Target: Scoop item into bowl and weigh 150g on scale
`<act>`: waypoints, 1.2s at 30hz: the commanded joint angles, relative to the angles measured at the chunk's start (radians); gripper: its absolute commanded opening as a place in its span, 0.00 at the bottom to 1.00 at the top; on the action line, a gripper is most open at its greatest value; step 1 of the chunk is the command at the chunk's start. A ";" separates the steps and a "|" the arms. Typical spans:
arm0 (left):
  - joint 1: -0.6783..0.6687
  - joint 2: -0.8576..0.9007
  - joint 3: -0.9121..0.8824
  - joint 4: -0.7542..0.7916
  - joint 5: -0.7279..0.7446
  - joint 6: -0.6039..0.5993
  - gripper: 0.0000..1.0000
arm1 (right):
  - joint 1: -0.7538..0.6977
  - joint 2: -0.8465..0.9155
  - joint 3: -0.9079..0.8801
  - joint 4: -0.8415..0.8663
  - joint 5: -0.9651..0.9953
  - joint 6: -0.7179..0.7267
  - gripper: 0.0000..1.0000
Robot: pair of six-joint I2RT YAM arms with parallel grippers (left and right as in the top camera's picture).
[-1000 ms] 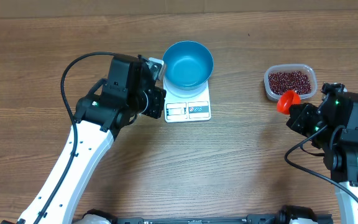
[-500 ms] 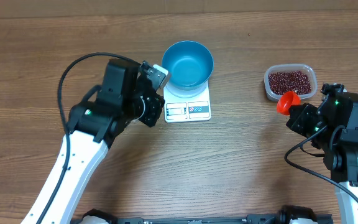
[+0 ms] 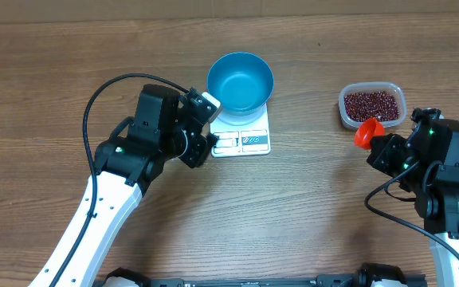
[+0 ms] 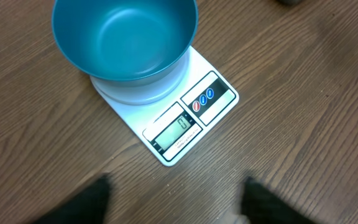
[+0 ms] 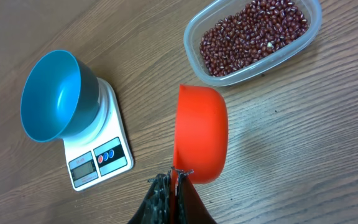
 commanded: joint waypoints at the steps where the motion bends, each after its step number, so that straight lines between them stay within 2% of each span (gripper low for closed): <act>1: -0.007 0.008 -0.006 0.001 0.008 0.019 1.00 | -0.004 -0.003 0.035 0.001 0.007 0.003 0.04; 11: -0.007 0.008 -0.006 -0.001 -0.009 0.020 0.99 | -0.004 -0.003 0.035 0.001 0.007 0.003 0.04; 19: -0.007 0.008 -0.006 0.000 -0.006 0.120 1.00 | -0.004 -0.003 0.035 0.001 0.007 0.003 0.04; 36: -0.007 0.008 -0.006 0.000 -0.007 0.120 1.00 | -0.004 -0.003 0.035 0.001 0.007 0.003 0.04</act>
